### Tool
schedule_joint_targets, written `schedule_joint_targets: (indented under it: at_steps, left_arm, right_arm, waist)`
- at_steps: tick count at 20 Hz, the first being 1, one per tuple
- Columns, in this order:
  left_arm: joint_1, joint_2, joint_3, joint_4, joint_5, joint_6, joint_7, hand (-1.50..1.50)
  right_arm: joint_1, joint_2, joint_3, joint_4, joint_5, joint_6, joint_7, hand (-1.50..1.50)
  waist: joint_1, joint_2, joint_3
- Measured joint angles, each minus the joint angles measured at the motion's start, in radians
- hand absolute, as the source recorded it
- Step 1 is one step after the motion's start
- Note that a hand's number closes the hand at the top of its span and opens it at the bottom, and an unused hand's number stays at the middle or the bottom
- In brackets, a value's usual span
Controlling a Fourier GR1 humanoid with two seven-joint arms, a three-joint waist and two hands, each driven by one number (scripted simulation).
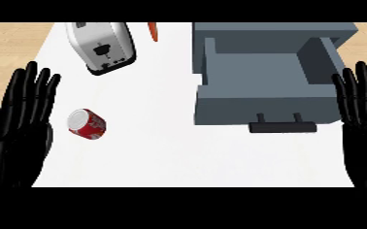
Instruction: Pick up the can, place it into the drawer and close the drawer
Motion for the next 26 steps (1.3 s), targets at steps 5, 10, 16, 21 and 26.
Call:
schedule_joint_targets:
  at_steps: [5,10,16,21,26]
  left_arm:
    - [0.040,-0.022,0.061,-0.013,-0.055,0.081,-0.019,-1.50]
    - [0.130,-0.067,0.142,-0.005,-0.085,0.251,0.118,-1.50]
    - [0.146,-0.081,0.161,-0.061,-0.143,0.359,0.298,-1.50]
    - [0.145,-0.083,0.147,-0.100,-0.173,0.390,0.359,-1.50]
    - [0.119,-0.084,0.111,-0.049,-0.203,0.426,0.365,-1.50]
  right_arm:
    - [-0.014,0.000,-0.011,0.006,-0.017,0.010,-0.011,-1.50]
    - [0.020,0.029,-0.013,0.032,-0.021,-0.028,0.088,-1.50]
    - [0.027,0.018,-0.045,0.051,-0.049,-0.024,0.166,-1.50]
    - [0.028,0.015,-0.071,0.063,-0.064,-0.012,0.171,-1.50]
    - [0.037,0.014,-0.091,0.061,-0.076,0.006,0.162,-1.50]
  waist:
    - [0.015,0.001,0.011]
    - [0.029,0.004,0.014]
    - [0.018,0.003,0.016]
    - [0.016,0.002,0.016]
    - [0.014,0.002,0.016]
